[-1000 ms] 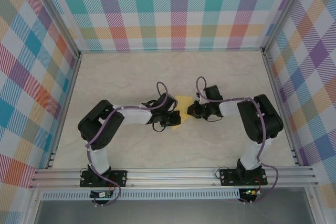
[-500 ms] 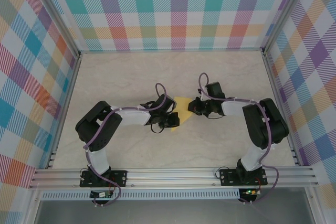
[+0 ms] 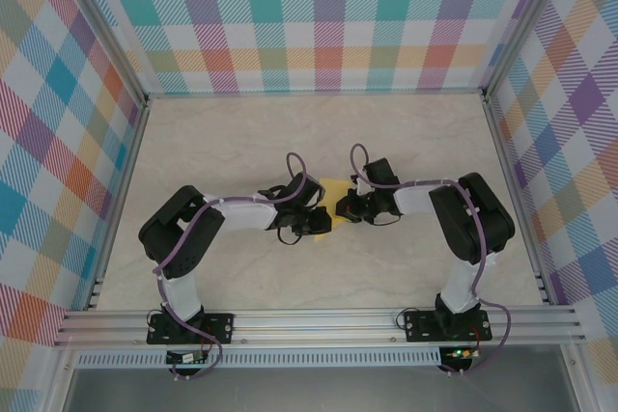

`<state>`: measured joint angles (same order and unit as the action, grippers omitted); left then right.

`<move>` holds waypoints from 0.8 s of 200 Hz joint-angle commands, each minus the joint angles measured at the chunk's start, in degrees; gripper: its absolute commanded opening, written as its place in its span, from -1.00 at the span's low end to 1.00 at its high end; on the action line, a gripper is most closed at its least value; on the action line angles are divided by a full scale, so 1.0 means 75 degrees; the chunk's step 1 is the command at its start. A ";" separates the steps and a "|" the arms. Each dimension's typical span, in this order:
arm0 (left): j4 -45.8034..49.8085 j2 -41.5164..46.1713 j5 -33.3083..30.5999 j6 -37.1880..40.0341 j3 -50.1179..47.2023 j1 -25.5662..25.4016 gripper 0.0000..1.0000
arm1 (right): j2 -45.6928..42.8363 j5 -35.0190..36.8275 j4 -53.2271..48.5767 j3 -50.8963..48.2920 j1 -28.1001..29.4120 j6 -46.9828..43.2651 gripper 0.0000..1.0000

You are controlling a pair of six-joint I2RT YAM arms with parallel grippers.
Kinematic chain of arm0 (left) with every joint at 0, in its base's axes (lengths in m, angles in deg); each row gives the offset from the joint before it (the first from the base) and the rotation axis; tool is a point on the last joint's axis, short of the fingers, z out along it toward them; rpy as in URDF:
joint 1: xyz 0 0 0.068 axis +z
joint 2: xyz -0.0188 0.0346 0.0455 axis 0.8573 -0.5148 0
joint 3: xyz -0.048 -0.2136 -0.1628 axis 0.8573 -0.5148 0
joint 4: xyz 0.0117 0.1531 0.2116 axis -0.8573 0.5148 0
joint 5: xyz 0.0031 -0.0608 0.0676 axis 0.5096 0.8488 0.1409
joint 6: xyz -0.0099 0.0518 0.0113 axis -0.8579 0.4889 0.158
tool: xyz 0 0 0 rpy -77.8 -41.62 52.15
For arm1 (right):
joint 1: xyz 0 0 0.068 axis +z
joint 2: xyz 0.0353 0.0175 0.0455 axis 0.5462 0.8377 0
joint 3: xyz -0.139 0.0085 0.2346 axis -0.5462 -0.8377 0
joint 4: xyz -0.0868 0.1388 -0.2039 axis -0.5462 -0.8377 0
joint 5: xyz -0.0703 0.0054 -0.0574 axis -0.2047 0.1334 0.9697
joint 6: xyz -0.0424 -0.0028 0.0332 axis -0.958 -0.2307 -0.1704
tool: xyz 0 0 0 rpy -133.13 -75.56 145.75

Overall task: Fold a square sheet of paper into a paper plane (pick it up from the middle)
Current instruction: Third fold the triangle at the center of the table.

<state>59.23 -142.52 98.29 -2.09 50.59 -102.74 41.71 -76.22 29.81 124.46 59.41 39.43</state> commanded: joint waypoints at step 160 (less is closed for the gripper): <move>0.0850 0.1204 0.0054 -0.0675 -0.1386 0.0098 -0.69 | 0.0210 0.0695 -0.0899 0.0181 0.0008 -0.0391 -0.98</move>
<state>59.32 -137.31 101.26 -7.05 43.57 -102.59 41.84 -75.31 27.41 125.66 59.43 38.51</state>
